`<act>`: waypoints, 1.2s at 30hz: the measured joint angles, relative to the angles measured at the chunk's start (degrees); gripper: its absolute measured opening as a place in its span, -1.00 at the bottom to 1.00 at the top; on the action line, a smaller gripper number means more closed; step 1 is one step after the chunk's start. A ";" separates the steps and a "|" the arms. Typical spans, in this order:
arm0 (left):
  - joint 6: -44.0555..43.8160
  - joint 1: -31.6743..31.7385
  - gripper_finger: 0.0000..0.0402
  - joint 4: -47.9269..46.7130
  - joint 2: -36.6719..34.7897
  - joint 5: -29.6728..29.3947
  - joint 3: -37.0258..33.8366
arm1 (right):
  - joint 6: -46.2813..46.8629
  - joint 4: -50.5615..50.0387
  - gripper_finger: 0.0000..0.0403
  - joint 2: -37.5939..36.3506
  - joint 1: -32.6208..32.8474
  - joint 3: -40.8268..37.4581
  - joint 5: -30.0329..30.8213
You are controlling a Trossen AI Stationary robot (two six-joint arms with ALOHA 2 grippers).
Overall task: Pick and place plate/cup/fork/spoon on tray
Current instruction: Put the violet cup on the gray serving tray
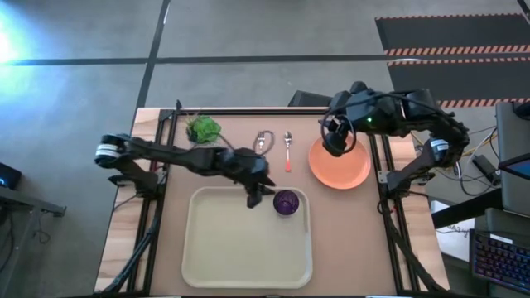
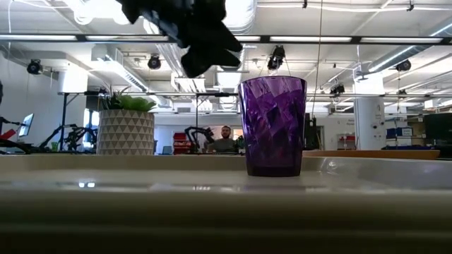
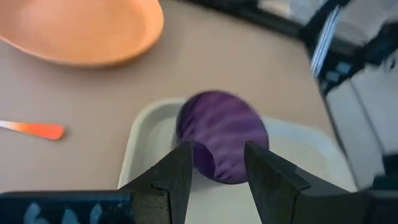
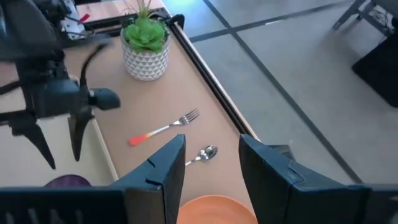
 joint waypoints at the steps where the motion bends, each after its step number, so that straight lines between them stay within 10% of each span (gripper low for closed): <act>1: 1.09 0.00 -0.36 -3.27 1.68 0.02 2.64 | -0.44 -0.02 -0.31 0.00 0.00 -0.02 -0.03; 12: 8.15 1.21 -0.36 -21.29 13.45 -0.15 20.30 | -3.25 -0.06 -0.31 0.02 0.00 -0.02 -1.52; 36: 6.99 2.60 -0.36 -24.11 13.57 0.13 20.15 | -6.63 2.78 -0.31 0.02 0.00 -0.02 -1.09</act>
